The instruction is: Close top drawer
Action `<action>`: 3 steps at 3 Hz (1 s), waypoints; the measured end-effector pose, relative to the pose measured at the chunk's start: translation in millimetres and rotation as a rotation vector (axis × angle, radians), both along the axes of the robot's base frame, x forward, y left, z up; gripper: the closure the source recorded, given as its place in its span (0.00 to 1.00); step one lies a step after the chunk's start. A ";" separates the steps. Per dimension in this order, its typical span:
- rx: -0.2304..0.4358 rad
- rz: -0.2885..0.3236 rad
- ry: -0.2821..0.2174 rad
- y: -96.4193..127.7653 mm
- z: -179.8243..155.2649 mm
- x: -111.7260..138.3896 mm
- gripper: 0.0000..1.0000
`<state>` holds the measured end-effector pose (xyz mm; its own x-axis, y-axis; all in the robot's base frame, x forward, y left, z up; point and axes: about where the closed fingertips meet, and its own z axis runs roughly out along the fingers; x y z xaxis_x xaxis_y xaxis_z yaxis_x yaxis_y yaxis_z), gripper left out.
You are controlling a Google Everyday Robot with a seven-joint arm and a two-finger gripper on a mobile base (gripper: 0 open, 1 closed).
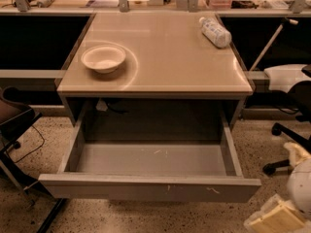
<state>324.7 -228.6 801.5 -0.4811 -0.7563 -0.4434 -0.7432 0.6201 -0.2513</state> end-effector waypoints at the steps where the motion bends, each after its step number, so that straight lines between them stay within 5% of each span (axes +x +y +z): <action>1: -0.022 -0.030 0.019 -4.2 39.7 -21.2 0.00; 3: 0.158 0.241 0.334 60.2 -29.3 -89.5 0.00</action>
Offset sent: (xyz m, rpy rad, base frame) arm -0.1194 0.0812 -0.0449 0.2060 0.4428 0.2689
